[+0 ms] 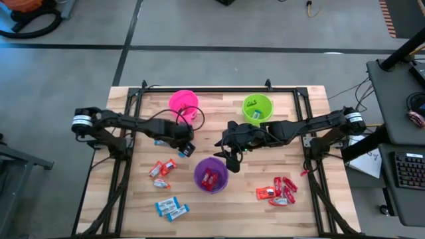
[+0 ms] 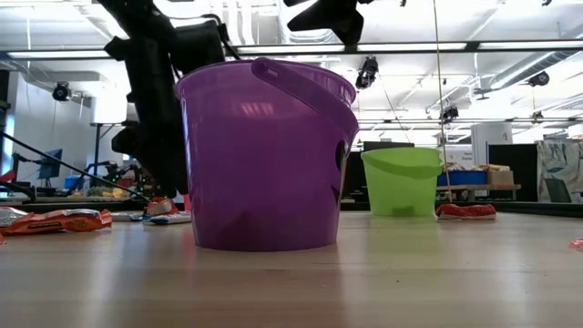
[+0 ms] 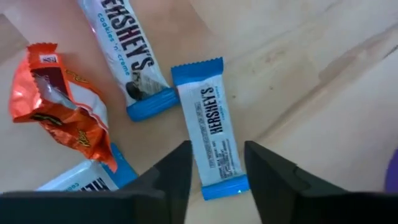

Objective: Sort candy
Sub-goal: Put the white-blue chocolate into the green bucket

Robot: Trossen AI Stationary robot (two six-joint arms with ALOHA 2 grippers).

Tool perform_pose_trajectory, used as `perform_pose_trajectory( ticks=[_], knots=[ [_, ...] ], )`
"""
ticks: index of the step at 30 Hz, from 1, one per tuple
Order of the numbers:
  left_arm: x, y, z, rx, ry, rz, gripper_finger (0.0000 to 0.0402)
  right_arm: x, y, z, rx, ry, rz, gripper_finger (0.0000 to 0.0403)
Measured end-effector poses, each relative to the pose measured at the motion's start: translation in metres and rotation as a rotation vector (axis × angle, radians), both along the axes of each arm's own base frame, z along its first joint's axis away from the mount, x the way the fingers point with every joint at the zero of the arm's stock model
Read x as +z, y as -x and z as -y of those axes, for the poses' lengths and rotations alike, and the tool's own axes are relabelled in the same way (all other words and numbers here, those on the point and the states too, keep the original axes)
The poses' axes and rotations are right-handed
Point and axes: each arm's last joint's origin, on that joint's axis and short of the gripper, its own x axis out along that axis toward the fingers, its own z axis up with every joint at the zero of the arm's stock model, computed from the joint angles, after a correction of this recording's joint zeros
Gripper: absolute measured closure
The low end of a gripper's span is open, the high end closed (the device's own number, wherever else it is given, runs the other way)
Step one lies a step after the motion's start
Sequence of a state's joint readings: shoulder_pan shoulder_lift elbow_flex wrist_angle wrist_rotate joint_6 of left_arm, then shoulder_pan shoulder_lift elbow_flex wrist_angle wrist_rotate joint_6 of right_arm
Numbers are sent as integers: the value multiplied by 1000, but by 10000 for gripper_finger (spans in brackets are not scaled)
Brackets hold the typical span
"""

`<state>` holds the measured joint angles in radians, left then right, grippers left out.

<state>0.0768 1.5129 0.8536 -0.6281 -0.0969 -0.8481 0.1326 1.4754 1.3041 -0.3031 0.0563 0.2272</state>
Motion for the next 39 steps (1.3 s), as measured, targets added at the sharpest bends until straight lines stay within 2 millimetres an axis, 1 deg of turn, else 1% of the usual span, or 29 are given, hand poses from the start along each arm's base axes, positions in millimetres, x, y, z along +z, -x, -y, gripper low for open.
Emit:
perform_pose_trajectory(
  ticks=[4, 7, 22, 26, 34, 36, 39],
  knots=[
    [-4, -1, 4, -10, -28, -19, 229, 0, 0, 1, -18, 16, -1, 229],
    [-8, -3, 6, -16, -43, -34, 215, 0, 0, 2, -19, 22, -3, 229],
    [-32, -13, 8, -24, -45, -81, 213, -1, 0, 2, -18, 23, -7, 229],
    [-35, -14, 8, -27, -45, -93, 235, -1, 0, 2, -18, 23, -7, 229],
    [-36, -15, 11, -35, -40, -87, 313, -1, 0, 2, -18, 24, -9, 229],
    [-35, -15, 12, -37, -41, -87, 323, -1, 1, 2, -18, 24, -11, 229],
    [-34, -15, 14, -42, -44, -85, 324, -1, 1, 2, -18, 24, -12, 229]
  ],
)
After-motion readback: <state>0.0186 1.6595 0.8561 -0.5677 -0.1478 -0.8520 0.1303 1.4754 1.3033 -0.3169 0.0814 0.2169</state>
